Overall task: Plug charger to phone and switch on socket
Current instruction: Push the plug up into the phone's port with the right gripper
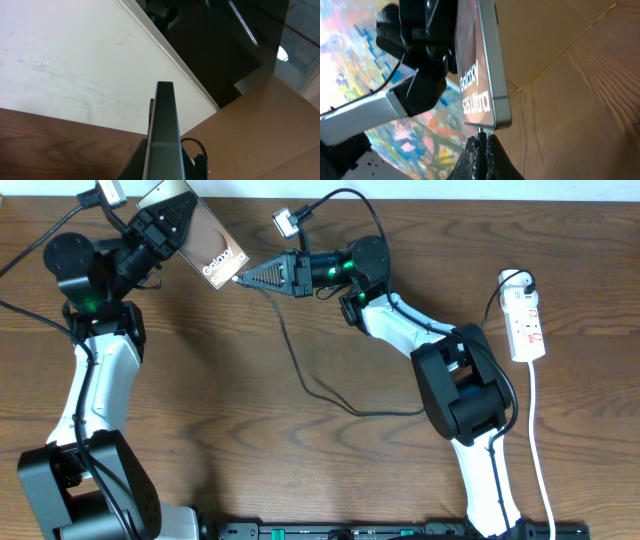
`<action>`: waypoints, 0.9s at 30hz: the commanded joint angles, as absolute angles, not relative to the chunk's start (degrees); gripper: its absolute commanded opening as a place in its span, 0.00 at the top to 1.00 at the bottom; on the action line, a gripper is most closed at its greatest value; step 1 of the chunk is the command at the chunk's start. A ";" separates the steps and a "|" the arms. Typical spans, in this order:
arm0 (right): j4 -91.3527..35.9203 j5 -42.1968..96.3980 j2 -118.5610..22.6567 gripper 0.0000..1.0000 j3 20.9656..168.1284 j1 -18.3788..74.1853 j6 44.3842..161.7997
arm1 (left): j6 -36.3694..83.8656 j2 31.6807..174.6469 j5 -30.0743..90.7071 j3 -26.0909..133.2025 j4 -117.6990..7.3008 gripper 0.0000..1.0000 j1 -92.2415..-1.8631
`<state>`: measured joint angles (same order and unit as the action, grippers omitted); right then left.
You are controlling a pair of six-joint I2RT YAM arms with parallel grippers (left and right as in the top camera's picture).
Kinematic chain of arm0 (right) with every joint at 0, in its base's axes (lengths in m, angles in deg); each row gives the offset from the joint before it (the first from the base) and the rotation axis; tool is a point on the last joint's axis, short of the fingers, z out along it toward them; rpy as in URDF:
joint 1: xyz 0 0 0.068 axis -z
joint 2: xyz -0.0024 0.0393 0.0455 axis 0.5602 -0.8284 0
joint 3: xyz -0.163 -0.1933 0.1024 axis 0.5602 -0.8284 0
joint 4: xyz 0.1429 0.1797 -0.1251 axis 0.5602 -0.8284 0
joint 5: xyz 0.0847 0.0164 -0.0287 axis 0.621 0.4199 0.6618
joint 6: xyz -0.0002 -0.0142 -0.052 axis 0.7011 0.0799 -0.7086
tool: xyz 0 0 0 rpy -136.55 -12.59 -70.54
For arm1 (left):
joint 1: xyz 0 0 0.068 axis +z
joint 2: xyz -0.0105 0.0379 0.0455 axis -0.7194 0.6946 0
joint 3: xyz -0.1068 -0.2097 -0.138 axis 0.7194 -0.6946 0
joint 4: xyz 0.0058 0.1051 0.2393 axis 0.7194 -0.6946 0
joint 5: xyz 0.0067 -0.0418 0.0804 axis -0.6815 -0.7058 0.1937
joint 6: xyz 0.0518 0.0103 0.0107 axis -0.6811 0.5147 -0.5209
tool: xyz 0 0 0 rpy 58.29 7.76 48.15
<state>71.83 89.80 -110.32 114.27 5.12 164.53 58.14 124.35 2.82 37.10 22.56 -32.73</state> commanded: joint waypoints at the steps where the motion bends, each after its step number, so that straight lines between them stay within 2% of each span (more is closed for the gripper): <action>1: 72.20 83.83 -110.56 0.99 114.80 5.14 165.49 | 58.07 123.26 0.92 37.64 22.84 0.92 -33.56; 27: 72.18 83.92 -110.56 0.99 114.80 5.25 165.89 | 63.54 123.26 12.61 37.67 21.16 0.92 -33.18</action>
<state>71.81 85.58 -110.32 114.27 5.34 165.41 61.44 124.35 10.62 37.10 20.39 -33.05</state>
